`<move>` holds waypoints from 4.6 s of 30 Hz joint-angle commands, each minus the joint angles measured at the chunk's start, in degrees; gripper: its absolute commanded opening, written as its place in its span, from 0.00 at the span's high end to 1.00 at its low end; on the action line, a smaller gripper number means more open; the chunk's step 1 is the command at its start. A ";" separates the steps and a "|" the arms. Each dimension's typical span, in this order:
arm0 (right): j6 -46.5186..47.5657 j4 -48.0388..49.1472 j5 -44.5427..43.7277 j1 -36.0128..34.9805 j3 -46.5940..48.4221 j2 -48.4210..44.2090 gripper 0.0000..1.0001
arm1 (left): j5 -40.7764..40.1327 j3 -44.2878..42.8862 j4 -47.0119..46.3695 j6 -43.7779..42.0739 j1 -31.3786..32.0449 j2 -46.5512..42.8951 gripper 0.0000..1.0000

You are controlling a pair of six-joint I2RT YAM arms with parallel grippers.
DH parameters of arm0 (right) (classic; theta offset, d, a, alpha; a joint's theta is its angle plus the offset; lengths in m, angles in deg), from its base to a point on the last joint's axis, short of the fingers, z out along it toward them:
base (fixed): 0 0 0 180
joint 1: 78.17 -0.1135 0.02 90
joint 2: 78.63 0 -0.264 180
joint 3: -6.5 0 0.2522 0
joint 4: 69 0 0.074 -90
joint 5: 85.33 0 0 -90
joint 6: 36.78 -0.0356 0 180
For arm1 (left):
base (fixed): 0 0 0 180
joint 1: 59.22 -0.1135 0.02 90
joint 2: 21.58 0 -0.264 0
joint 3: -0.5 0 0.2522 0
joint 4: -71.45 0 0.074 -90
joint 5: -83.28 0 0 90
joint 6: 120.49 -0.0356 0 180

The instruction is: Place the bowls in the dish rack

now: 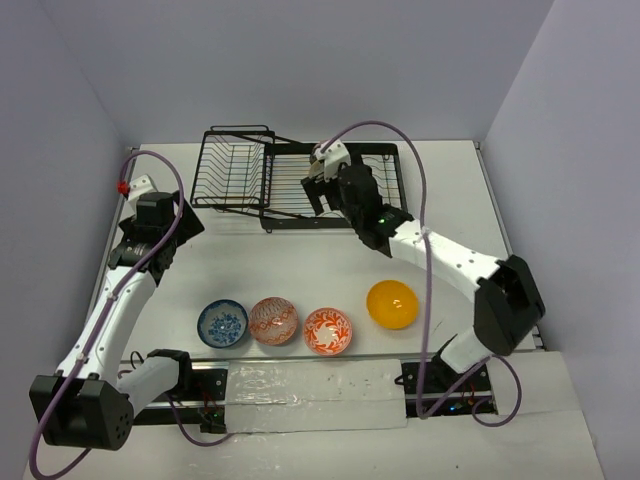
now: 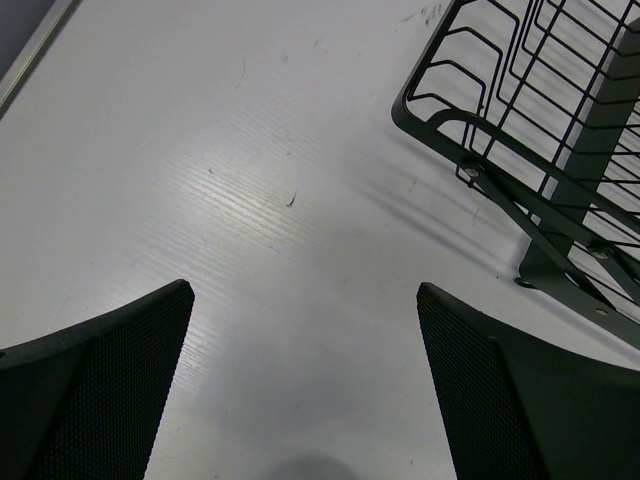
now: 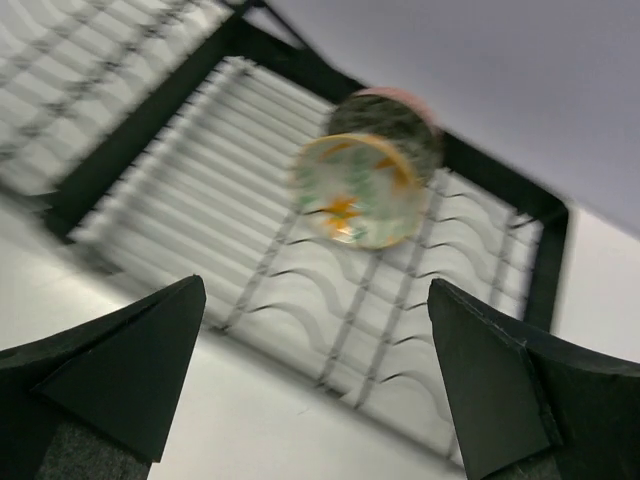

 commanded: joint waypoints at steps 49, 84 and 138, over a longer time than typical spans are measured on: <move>-32.99 -41.43 38.52 -15.92 3.95 3.05 0.23 | -2.08 -0.15 -0.19 0.59 2.22 4.21 0.01; -35.09 -38.62 35.36 -19.17 6.95 14.13 0.59 | -1.64 -0.15 -0.45 0.42 2.48 3.42 0.01; -2.06 -41.90 -23.25 -17.95 20.41 -7.39 1.00 | -1.03 -0.15 -0.89 0.24 2.92 3.60 0.01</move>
